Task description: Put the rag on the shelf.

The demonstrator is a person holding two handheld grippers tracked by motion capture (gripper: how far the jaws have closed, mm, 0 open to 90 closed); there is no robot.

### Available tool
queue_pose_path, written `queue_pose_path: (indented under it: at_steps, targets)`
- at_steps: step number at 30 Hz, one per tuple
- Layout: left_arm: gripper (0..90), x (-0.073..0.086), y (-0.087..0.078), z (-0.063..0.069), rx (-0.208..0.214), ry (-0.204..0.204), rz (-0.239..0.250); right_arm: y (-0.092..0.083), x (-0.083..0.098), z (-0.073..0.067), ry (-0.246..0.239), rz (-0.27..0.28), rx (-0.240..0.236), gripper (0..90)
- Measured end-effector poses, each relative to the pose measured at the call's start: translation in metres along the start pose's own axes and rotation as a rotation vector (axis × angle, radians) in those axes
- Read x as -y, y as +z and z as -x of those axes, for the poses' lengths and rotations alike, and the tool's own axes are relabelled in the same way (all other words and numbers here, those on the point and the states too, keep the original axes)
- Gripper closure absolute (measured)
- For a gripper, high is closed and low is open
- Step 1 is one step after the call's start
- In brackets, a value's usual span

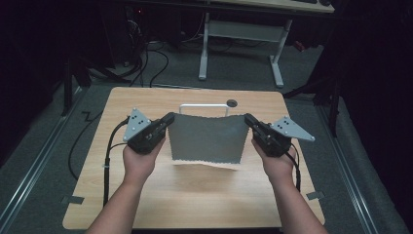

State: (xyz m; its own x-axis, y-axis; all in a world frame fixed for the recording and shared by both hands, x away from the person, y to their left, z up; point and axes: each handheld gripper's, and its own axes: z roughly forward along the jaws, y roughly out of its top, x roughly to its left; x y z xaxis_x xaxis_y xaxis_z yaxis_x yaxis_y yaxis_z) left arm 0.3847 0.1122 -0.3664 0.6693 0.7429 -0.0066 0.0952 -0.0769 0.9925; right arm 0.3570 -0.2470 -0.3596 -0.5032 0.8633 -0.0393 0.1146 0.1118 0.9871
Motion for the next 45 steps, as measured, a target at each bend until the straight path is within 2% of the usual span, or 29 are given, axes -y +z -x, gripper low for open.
queue_pose_path:
  at_steps: [2, 7, 14, 18, 19, 26, 29, 32, 35, 41, 45]
  targets:
    - [90.0, -0.003, 0.003, -0.003, -0.008, 0.017, -0.005, 0.002, -0.007, 0.003, -0.005, 0.003, 0.003, 89.1]
    - [90.0, -0.009, 0.01, -0.01, -0.009, 0.011, 0.01, 0.007, -0.016, 0.007, 0.015, 0.005, 0.001, 89.1]
    - [90.0, -0.023, 0.026, -0.024, -0.028, 0.026, 0.001, 0.02, -0.025, 0.012, -0.002, -0.005, 0.019, 89.1]
    - [90.0, -0.031, 0.036, -0.035, -0.048, 0.036, 0.0, 0.031, -0.032, 0.018, 0.03, -0.01, 0.008, 89.2]
    - [90.0, -0.034, 0.042, -0.039, -0.057, 0.037, -0.001, 0.038, -0.035, 0.02, 0.016, -0.008, 0.017, 89.2]
    - [90.0, -0.039, 0.061, -0.054, -0.081, 0.037, -0.018, 0.058, -0.042, 0.028, 0.002, -0.005, 0.035, 89.1]
    - [90.0, -0.041, 0.072, -0.062, -0.085, 0.04, -0.038, 0.069, -0.046, 0.036, 0.045, -0.01, 0.028, 89.2]
    - [90.0, -0.042, 0.082, -0.069, -0.1, 0.045, -0.056, 0.081, -0.051, 0.042, 0.038, -0.024, 0.042, 89.2]
    - [90.0, -0.044, 0.09, -0.076, -0.11, 0.03, -0.054, 0.094, -0.055, 0.046, 0.024, -0.033, 0.059, 89.2]
    - [90.0, -0.048, 0.102, -0.085, -0.127, 0.029, -0.059, 0.107, -0.055, 0.053, 0.024, -0.042, 0.075, 89.2]
    - [90.0, -0.053, 0.11, -0.087, -0.138, 0.051, -0.083, 0.114, -0.054, 0.058, 0.028, -0.054, 0.082, 89.2]
